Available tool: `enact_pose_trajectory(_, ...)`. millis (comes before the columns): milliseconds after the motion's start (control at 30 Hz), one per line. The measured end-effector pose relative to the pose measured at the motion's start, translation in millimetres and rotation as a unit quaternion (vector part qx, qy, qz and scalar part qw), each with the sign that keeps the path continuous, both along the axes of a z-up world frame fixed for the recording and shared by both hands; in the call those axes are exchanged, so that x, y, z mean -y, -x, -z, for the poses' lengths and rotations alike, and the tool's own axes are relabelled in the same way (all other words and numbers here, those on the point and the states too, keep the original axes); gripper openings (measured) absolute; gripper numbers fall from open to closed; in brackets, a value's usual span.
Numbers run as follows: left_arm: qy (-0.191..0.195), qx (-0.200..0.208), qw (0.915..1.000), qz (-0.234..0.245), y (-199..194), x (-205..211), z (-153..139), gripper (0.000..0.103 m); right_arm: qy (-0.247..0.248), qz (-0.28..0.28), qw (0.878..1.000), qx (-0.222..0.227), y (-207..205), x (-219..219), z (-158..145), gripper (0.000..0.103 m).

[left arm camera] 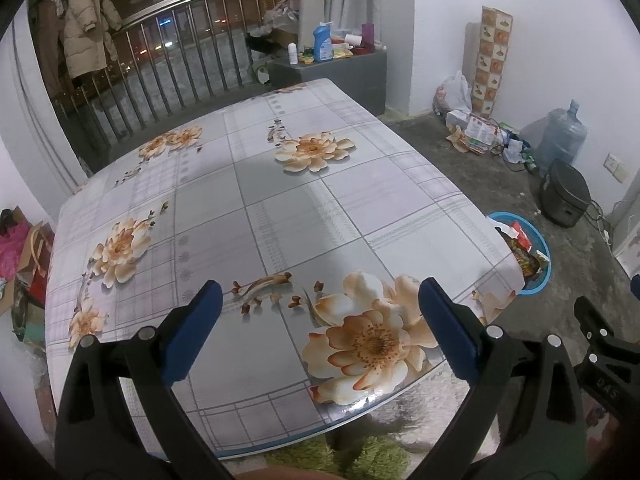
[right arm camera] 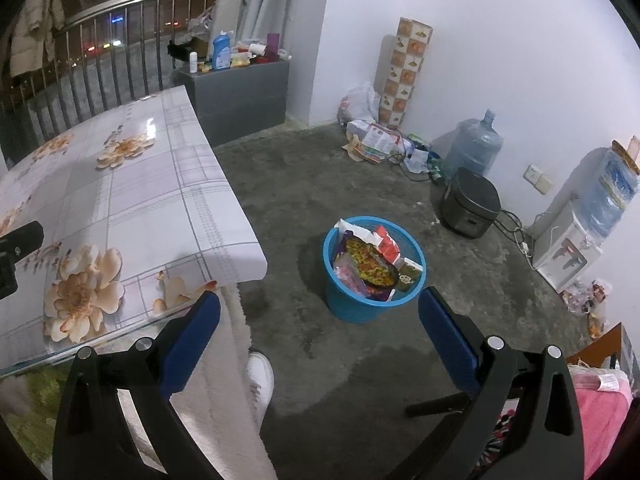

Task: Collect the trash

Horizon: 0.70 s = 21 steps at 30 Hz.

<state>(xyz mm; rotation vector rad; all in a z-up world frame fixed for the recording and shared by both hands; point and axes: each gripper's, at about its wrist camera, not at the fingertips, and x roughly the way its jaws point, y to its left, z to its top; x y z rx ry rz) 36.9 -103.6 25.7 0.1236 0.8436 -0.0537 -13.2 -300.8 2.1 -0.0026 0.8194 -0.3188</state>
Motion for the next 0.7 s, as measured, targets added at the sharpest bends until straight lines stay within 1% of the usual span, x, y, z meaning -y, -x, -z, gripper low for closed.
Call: enact_pose_trajectory(700,0.001,0.001,1.0,0.008,-0.8,3.8,-2.4,0.094,0.004,0.002,1.0,0.006,-1.0,5.0,-8.8,0.097)
